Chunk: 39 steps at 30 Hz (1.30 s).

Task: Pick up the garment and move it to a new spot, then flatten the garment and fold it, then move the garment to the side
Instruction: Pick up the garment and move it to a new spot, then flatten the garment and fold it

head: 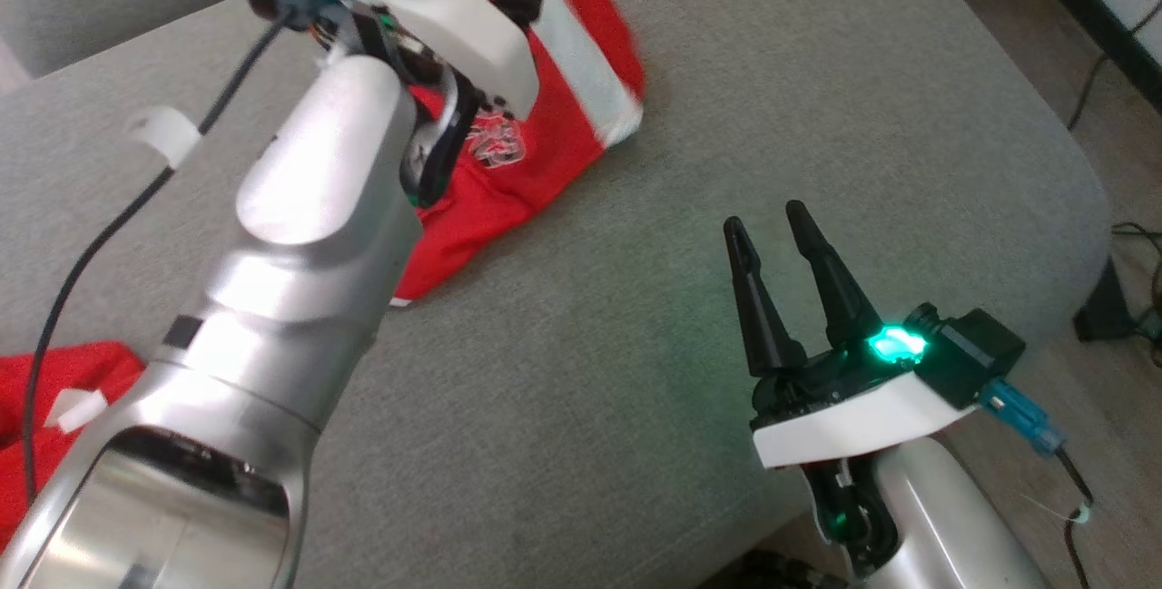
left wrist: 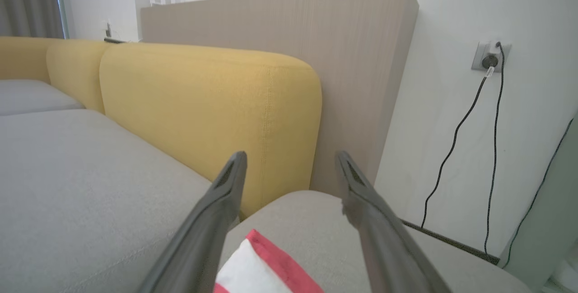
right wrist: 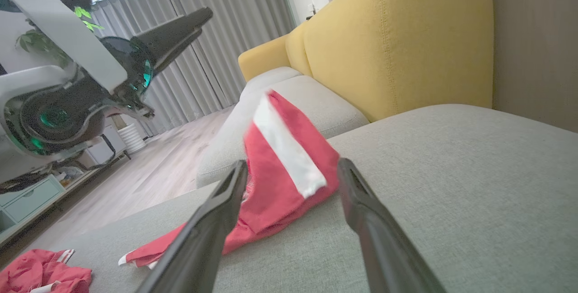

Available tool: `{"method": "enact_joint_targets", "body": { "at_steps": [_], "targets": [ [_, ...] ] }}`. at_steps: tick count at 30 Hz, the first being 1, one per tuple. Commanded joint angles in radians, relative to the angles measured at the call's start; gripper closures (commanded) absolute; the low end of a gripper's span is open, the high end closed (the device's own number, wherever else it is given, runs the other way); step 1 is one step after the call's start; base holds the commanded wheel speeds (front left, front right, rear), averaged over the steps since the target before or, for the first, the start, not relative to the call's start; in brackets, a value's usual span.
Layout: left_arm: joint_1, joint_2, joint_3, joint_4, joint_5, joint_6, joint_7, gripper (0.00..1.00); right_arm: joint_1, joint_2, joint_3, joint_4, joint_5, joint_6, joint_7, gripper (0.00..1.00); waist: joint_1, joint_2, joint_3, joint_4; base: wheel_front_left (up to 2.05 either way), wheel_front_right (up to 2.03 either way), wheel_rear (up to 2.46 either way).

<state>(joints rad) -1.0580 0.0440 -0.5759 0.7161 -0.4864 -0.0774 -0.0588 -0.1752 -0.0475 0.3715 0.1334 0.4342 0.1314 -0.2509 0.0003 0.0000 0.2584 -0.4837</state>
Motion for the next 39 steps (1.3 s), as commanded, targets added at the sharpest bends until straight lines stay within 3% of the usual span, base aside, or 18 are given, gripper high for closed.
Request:
{"method": "enact_joint_targets", "body": {
  "at_steps": [1, 8, 16, 22, 27, 33, 39],
  "targets": [
    [-0.043, 0.014, 0.0, -0.008, -0.008, -0.012, -0.005, 0.0, -0.028, -0.003, 0.015, -0.035, 0.007, -0.001, -0.011, 0.0, -0.0003, 0.0, -0.002, 0.016, 0.0, 0.0, 0.0],
    [-0.031, 0.013, -0.052, 0.03, -0.013, -0.032, -0.053, 0.0, -0.025, -0.003, -0.01, -0.027, -0.014, -0.001, -0.011, 0.0, -0.0003, 0.0, -0.032, 0.094, 0.0, 0.0, 0.0],
    [0.014, 0.081, -0.038, 0.015, 0.014, 0.008, -0.152, 0.0, -0.006, -0.003, -0.066, -0.017, -0.058, -0.001, -0.011, 0.0, -0.0003, 0.0, -0.085, 0.214, 0.0, 0.0, 0.0],
    [0.181, 0.169, -0.005, -0.082, 0.025, 0.078, -0.193, 0.0, 0.03, -0.003, -0.135, -0.017, -0.097, -0.001, -0.011, 0.0, -0.0003, 0.0, -0.125, 0.33, 0.0, 0.0, 0.0],
    [0.405, 0.203, 0.043, -0.202, -0.006, 0.151, -0.201, 0.0, 0.064, -0.003, -0.175, -0.012, -0.13, -0.001, -0.011, 0.0, -0.0003, 0.0, -0.143, 0.42, 0.0, 0.0, 0.0],
    [0.676, 0.179, 0.094, -0.362, -0.013, 0.228, -0.203, 0.0, 0.086, -0.003, -0.196, -0.005, -0.167, -0.001, -0.011, 0.0, -0.0003, 0.0, -0.144, 0.501, 0.0, 0.0, 0.0],
    [0.755, 0.131, 0.129, -0.441, 0.016, 0.231, -0.203, 0.0, 0.06, -0.003, -0.17, 0.01, -0.251, -0.001, -0.011, 0.0, -0.0003, 0.0, -0.131, 0.577, 0.0, 0.0, 0.0]
  ]
}}
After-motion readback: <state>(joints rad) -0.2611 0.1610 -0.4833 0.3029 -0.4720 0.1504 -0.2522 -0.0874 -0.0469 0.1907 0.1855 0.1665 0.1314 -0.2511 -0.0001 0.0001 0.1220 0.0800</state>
